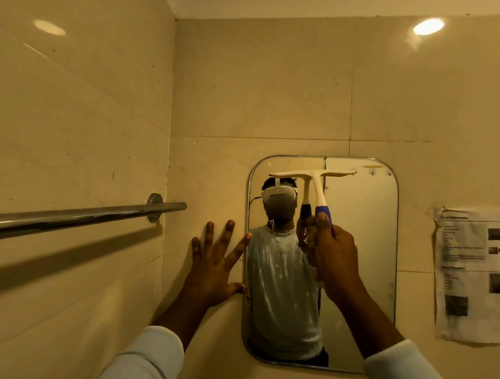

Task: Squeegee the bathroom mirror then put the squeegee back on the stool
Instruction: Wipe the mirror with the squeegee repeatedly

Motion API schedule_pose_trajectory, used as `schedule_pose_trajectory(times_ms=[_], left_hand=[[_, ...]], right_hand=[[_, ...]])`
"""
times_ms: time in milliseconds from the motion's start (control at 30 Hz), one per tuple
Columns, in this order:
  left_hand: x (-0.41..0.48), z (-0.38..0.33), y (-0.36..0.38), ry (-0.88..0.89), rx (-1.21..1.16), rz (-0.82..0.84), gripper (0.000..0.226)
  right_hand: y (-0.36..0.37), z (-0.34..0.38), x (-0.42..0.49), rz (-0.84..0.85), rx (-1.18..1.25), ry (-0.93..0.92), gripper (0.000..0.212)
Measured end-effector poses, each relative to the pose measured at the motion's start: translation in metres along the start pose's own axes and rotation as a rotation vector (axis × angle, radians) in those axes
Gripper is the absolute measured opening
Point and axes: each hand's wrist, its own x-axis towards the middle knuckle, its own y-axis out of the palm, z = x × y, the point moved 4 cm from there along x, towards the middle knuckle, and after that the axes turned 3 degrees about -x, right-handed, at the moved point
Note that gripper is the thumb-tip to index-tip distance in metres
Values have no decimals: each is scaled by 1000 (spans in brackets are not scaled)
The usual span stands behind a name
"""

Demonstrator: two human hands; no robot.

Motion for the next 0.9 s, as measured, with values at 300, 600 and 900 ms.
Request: schedule_pose_trajectory(times_ms=[300, 600, 900], left_hand=[[-1, 1, 1, 30, 17, -47, 123], [0, -1, -3, -5, -24, 6, 123], [-3, -1, -2, 20, 1, -12, 121]], right_hand=[[-6, -61, -40, -24, -138, 31, 57], [26, 27, 12, 18, -20, -43, 37], [26, -32, -25, 12, -126, -7, 44]])
